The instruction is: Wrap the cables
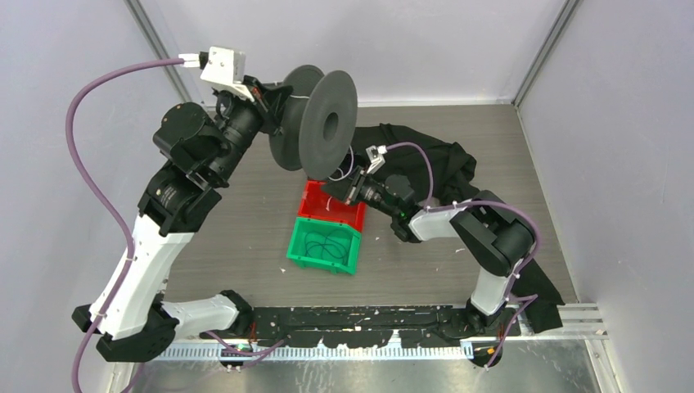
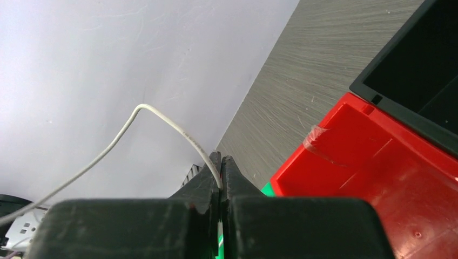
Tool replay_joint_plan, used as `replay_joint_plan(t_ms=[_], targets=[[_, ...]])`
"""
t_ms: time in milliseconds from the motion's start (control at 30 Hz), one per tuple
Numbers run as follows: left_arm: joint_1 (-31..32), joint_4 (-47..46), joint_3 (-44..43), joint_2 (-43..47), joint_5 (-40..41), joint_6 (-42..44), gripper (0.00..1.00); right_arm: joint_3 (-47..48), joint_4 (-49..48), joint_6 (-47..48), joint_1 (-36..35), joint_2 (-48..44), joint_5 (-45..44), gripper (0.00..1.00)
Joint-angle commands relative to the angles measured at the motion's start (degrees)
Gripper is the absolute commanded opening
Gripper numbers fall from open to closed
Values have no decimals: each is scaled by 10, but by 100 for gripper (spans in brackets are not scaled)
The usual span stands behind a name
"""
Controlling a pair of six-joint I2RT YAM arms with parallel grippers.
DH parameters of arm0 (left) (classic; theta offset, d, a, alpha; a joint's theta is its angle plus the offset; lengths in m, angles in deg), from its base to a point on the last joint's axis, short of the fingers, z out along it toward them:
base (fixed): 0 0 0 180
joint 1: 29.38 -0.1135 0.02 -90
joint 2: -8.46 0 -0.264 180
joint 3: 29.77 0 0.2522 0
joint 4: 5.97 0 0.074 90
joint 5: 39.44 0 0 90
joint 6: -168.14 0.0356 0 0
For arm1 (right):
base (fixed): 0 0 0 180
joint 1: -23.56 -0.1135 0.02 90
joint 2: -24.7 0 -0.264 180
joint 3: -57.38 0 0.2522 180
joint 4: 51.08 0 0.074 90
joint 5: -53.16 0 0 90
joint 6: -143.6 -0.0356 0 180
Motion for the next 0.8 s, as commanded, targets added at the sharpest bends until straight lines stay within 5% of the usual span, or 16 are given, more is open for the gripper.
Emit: replay_joint_plan(t_ms=[0, 200, 367, 567, 767], targets=[[1, -104, -13, 1, 162, 1, 1, -25, 19, -1, 0, -51, 6, 0], [1, -208, 31, -50, 382, 61, 1, -32, 300, 144, -37, -200, 2, 1], [1, -291, 51, -110, 485, 96, 1, 104, 640, 341, -108, -269, 6, 1], [7, -328, 57, -159, 524, 173, 1, 238, 877, 459, -157, -279, 21, 1], [17, -291, 78, -167, 476, 189, 1, 345, 971, 543, -159, -291, 36, 0]])
